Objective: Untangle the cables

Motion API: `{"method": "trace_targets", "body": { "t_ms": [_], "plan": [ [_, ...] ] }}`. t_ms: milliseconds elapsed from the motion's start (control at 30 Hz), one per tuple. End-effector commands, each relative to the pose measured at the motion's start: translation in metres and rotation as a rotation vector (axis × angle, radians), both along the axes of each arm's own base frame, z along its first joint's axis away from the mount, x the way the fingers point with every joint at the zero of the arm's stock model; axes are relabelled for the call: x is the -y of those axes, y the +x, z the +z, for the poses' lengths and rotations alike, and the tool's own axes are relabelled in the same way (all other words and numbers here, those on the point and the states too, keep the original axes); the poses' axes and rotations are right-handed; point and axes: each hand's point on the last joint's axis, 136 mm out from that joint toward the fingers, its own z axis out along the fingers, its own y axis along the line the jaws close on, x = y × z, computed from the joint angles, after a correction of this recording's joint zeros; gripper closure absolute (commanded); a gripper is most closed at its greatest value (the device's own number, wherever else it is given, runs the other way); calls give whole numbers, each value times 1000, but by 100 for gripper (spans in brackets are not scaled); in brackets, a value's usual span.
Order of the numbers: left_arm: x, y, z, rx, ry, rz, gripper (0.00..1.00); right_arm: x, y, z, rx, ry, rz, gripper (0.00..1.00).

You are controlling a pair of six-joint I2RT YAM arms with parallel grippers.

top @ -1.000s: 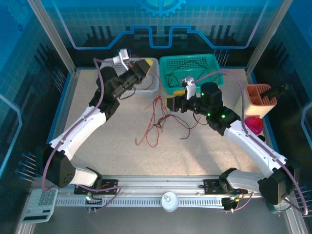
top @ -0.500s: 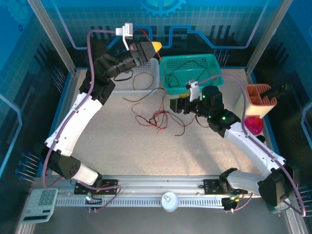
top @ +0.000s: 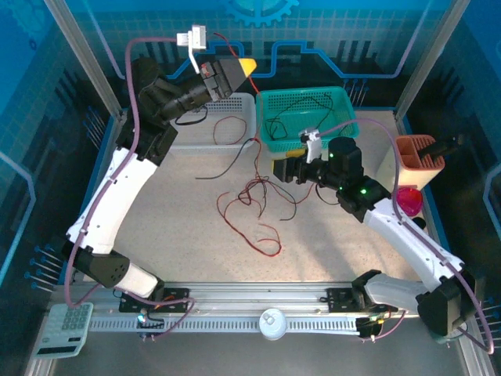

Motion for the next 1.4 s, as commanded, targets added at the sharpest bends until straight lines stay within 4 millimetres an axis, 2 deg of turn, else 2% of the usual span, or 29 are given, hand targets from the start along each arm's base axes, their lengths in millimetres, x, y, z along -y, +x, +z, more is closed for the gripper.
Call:
{"method": "trace_targets", "body": {
  "t_ms": [0, 167, 233, 433, 533, 767, 833, 967, 1233, 1267, 1367],
  "plan": [
    [-1, -7, 10, 45, 4, 7, 100, 1, -19, 41, 31, 108, 31, 29],
    [-4, 3, -1, 39, 5, 59, 100, -15, -42, 49, -24, 178, 71, 22],
    [-7, 7, -6, 37, -7, 89, 100, -25, -47, 49, -59, 220, 73, 18],
    [-20, 18, -16, 28, -58, 194, 100, -63, -53, 59, -98, 344, 91, 16],
    [-25, 17, -18, 33, -80, 235, 100, -75, -47, 56, -118, 375, 38, 16],
    [-29, 11, -10, 54, -120, 262, 100, -92, -24, 33, -154, 391, -98, 17],
    [-29, 8, -8, 58, -128, 260, 100, -101, -19, 31, -155, 395, -104, 17],
    [-29, 4, -6, 62, -139, 262, 100, -119, -5, 39, -130, 453, -126, 19],
    [-28, 0, -12, 52, -143, 267, 100, -140, 12, 42, -122, 519, -137, 28],
    [-29, -1, -12, 53, -145, 268, 100, -140, 13, 42, -122, 520, -140, 31],
    [-29, 0, -13, 52, -147, 273, 100, -140, 15, 41, -123, 514, -148, 53]
  ]
}}
